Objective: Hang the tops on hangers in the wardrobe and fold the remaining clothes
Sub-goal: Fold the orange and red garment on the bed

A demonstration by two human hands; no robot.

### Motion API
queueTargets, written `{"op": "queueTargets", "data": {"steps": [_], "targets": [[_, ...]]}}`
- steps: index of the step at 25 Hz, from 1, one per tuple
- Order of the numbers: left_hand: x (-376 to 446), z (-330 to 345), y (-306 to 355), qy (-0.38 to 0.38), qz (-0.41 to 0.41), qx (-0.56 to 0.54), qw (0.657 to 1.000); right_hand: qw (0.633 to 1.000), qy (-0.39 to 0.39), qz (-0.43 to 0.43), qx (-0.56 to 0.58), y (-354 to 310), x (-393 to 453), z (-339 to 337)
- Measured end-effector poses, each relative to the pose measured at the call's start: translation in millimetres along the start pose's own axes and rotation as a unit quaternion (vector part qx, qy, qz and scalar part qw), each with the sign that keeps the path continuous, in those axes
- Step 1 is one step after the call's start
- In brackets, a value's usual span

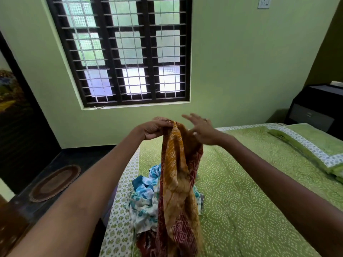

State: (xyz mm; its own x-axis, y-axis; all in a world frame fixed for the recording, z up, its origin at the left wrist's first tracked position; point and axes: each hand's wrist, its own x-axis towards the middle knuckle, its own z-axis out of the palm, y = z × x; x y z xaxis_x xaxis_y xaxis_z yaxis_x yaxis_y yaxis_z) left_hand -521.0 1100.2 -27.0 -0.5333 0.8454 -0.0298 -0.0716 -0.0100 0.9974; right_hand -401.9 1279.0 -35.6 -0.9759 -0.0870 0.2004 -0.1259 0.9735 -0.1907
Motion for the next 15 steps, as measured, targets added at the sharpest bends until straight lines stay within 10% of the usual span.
{"op": "queueTargets", "data": {"steps": [4, 9, 15], "targets": [[-5, -11, 11, 0.09, 0.044, 0.032, 0.994, 0.976, -0.159, 0.082, -0.121, 19, -28, 32], [-12, -37, 12, 0.158, 0.114, 0.292, 0.936, 0.991, -0.025, 0.039, -0.122, 28, -23, -9], [-16, -48, 11, 0.208, 0.171, 0.338, 0.902, 0.984, -0.035, 0.035, -0.172, 32, -20, -40]]}}
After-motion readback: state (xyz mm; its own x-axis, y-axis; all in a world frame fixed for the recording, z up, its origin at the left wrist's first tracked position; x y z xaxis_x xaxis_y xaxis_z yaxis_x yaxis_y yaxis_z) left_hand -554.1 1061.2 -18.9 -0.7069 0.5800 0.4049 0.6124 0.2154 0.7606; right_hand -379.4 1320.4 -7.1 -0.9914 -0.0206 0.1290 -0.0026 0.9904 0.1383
